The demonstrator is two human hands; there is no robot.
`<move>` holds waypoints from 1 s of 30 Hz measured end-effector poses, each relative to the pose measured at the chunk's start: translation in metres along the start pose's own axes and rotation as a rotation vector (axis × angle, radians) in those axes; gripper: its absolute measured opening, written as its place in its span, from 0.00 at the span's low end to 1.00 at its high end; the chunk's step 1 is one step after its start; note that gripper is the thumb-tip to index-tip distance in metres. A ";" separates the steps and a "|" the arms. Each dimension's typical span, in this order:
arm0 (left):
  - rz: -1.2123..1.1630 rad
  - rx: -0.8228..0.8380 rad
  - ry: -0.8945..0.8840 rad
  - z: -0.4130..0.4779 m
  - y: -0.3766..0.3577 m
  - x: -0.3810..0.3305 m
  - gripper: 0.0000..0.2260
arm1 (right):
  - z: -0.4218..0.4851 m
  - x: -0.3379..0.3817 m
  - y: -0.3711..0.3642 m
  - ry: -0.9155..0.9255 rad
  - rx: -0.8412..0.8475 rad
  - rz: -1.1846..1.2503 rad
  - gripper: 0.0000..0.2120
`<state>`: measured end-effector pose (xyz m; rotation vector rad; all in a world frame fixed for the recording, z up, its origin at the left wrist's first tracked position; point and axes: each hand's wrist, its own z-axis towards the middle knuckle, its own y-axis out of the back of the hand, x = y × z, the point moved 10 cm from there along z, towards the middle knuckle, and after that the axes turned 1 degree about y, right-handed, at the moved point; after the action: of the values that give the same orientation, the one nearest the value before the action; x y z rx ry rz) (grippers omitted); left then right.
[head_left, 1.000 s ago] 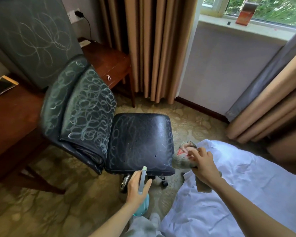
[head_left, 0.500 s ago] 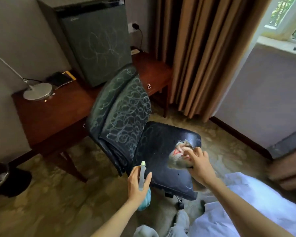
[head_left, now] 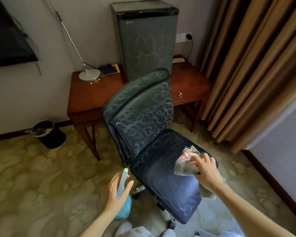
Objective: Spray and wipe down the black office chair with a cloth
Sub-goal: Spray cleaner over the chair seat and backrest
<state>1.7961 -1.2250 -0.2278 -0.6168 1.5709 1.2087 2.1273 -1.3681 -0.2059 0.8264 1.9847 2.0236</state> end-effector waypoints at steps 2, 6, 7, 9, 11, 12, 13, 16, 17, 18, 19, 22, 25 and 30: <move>0.049 0.017 -0.058 -0.017 -0.002 -0.005 0.06 | -0.003 -0.005 0.001 0.030 0.006 -0.006 0.28; 0.158 0.010 -0.067 -0.038 -0.016 -0.007 0.10 | -0.007 -0.013 -0.005 0.074 0.016 0.020 0.26; 0.183 0.003 -0.041 -0.042 -0.020 -0.003 0.12 | -0.008 -0.016 -0.007 0.076 0.020 0.025 0.25; 0.220 0.005 0.009 -0.048 -0.026 0.005 0.12 | -0.011 -0.020 -0.010 0.074 0.031 0.034 0.24; 0.236 0.031 0.003 -0.054 -0.031 0.010 0.11 | -0.015 -0.024 -0.011 0.073 0.036 0.043 0.23; 0.238 0.048 -0.013 -0.057 -0.033 0.011 0.10 | -0.016 -0.026 -0.012 0.072 0.034 0.050 0.23; 0.236 0.071 -0.029 -0.060 -0.036 0.011 0.09 | -0.018 -0.029 -0.013 0.069 0.033 0.055 0.23; 0.228 0.130 -0.037 -0.068 -0.042 0.019 0.08 | -0.021 -0.040 -0.016 0.048 0.039 0.072 0.23; 0.228 0.133 -0.027 -0.070 -0.043 0.023 0.08 | -0.022 -0.042 -0.017 0.046 0.037 0.079 0.23; 0.230 0.130 -0.012 -0.072 -0.042 0.027 0.09 | -0.023 -0.044 -0.018 0.047 0.035 0.083 0.23; 0.232 0.128 -0.002 -0.072 -0.042 0.032 0.09 | -0.025 -0.046 -0.018 0.051 0.035 0.083 0.23; 0.257 0.109 -0.002 -0.074 -0.039 0.043 0.10 | -0.029 -0.048 -0.019 0.059 0.023 0.071 0.23; 0.283 0.108 0.016 -0.075 -0.034 0.057 0.14 | -0.034 -0.046 -0.022 0.053 -0.003 0.092 0.24; 0.249 0.109 0.061 -0.076 -0.011 0.075 0.08 | -0.042 -0.035 -0.027 0.060 -0.027 0.080 0.26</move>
<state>1.7478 -1.2854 -0.3023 -0.3986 1.7919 1.2852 2.1280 -1.4196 -0.2389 0.8624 1.9804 2.1388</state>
